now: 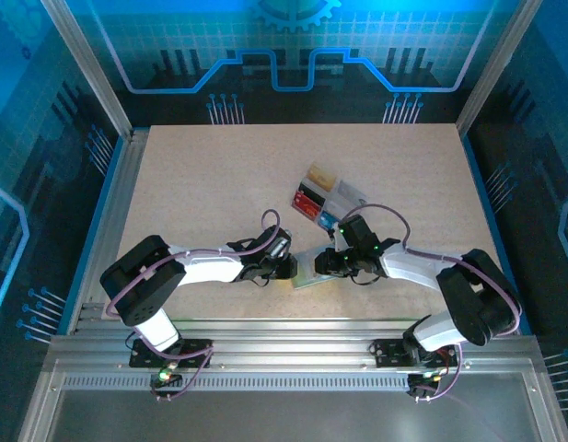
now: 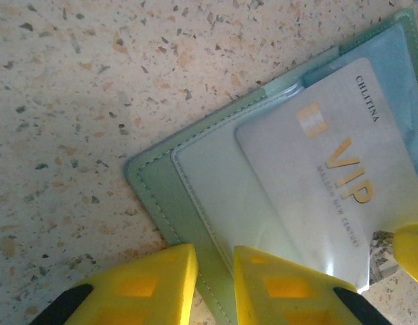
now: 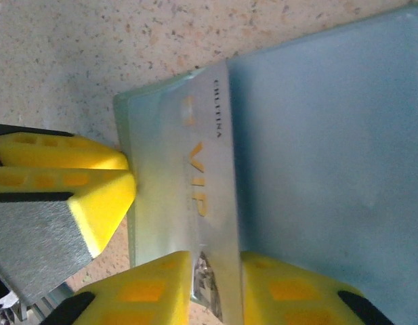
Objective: Put the credit cards into the card holder
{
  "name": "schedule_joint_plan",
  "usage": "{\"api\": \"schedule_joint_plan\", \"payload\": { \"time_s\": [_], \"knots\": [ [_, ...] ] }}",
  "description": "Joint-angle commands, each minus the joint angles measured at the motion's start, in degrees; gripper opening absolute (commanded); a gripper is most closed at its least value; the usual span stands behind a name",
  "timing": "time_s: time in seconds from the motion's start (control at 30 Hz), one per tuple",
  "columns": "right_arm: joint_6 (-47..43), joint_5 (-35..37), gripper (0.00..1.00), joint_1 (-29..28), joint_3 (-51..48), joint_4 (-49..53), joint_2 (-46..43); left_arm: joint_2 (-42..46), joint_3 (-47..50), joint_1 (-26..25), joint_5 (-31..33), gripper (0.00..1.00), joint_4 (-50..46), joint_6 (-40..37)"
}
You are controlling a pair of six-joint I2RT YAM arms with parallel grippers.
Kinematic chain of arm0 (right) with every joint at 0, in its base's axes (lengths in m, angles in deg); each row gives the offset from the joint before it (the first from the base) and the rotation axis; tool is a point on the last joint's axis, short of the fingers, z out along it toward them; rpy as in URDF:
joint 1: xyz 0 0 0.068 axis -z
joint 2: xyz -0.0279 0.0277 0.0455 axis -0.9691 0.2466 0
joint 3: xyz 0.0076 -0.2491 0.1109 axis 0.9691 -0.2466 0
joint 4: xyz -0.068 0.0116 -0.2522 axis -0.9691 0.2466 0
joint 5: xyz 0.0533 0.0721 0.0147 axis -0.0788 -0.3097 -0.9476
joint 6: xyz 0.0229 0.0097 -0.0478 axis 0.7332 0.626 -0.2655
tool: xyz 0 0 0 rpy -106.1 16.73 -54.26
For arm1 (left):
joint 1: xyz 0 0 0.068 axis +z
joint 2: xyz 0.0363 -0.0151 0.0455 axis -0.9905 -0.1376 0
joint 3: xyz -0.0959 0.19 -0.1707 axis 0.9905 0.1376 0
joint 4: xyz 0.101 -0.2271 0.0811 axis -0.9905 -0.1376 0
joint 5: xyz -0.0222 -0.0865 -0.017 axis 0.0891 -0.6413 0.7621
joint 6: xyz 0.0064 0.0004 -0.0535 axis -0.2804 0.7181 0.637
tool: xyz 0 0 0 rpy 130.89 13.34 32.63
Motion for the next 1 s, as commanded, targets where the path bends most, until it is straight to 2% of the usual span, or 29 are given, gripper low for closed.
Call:
{"api": "schedule_joint_plan", "payload": {
  "time_s": [0.0,0.33,0.97],
  "knots": [
    [-1.09,-2.15,0.17,0.60,1.65,-0.48,1.28,-1.63,3.03,-1.53,-2.68,0.23,-8.89,0.77],
    [-2.65,-3.52,0.00,0.52,1.56,-0.20,1.99,-0.94,3.33,-1.49,-2.50,0.24,-9.23,0.23],
    [-1.75,-3.02,0.00,-4.69,-0.32,-2.85,3.48,-0.63,3.01,-1.51,-2.85,0.24,-9.09,0.49]
  ]
}}
